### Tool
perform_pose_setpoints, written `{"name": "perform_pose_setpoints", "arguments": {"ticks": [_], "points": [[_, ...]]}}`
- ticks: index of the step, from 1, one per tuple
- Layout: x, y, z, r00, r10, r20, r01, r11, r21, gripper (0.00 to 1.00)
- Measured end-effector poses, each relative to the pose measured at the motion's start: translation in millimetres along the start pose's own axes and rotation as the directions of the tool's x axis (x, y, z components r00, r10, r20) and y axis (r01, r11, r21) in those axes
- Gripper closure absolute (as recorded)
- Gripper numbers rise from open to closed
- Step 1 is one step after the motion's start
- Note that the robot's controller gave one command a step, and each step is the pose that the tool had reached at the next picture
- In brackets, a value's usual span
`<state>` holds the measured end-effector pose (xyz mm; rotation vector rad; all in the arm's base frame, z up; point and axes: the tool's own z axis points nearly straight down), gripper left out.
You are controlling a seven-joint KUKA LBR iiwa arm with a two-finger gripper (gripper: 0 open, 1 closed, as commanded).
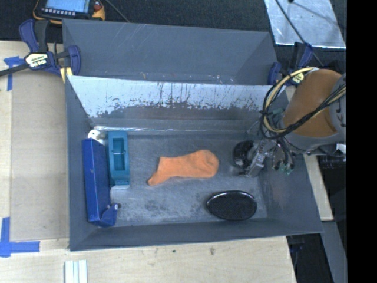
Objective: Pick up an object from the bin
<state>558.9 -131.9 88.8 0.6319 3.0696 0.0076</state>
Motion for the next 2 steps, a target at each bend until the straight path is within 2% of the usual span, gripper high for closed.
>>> {"name": "perform_pose_setpoints", "arguments": {"ticks": [1,2], "points": [[0.1,0.0,0.1,1.0,-0.001,0.0,0.001,1.0,0.0,1.0],[-10.5,2.4,-52.0,1.0,0.004,-0.009,-0.004,1.0,0.006,1.0]]}}
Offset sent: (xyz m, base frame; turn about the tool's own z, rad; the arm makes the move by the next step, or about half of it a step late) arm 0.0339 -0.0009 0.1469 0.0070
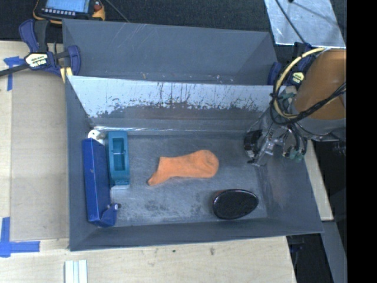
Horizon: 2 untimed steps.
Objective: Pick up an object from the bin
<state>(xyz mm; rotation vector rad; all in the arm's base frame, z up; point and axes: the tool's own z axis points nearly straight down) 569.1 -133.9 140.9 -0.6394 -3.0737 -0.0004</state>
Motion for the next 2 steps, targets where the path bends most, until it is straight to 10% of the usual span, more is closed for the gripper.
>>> {"name": "perform_pose_setpoints", "arguments": {"ticks": [1,2], "points": [[10.7,90.4,15.2,0.999,-0.053,0.005,0.053,0.999,-0.001,0.0],[10.2,89.6,14.9,0.999,-0.052,0.005,0.052,0.999,0.0,0.0]]}}
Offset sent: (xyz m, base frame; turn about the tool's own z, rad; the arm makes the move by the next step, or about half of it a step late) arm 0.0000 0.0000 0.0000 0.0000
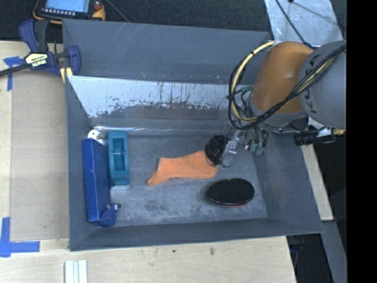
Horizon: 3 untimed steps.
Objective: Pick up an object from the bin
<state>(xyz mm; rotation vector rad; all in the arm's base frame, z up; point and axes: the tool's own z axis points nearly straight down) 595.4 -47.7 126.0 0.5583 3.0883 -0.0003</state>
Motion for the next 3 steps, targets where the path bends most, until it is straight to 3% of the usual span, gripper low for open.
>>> {"name": "perform_pose_setpoints", "arguments": {"ticks": [1,2,3], "points": [[-12.0,19.6,28.4,1.0,0.029,0.008,-0.029,1.0,-0.002,0.0],[-28.6,-10.5,54.1,0.999,0.053,0.004,-0.053,0.999,0.0,1.0],[-28.6,-10.4,54.1,0.999,0.052,0.004,-0.052,0.999,0.0,1.0]]}}
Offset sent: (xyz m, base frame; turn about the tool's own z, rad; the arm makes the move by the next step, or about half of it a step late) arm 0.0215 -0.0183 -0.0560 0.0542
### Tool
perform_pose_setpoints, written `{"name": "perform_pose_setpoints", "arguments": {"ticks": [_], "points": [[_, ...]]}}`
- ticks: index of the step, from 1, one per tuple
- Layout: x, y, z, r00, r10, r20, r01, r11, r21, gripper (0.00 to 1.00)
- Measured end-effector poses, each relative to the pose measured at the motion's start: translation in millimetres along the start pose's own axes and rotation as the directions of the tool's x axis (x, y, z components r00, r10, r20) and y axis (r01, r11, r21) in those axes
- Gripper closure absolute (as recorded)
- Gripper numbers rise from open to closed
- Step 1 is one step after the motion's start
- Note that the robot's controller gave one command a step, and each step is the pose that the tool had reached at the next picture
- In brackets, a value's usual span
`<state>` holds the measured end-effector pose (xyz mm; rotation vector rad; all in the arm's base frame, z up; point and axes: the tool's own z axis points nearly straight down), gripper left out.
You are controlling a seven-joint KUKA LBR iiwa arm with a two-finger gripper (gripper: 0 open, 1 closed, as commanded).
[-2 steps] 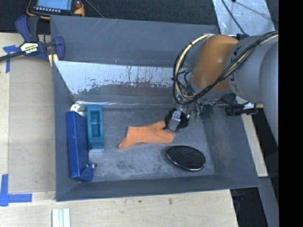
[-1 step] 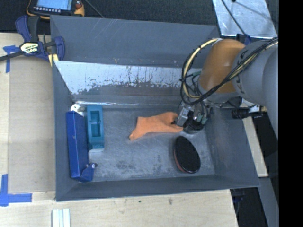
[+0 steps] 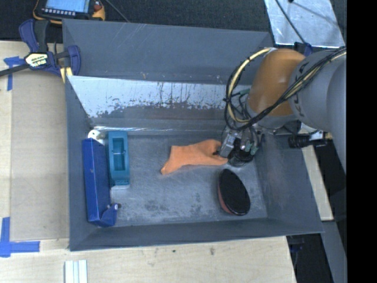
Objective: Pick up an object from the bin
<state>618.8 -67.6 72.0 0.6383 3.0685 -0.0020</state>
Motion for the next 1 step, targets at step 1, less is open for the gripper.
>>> {"name": "perform_pose_setpoints", "arguments": {"ticks": [1], "points": [[19.5,-11.8,-0.5,1.0,0.007,0.002,-0.007,1.0,-0.002,1.0]]}}
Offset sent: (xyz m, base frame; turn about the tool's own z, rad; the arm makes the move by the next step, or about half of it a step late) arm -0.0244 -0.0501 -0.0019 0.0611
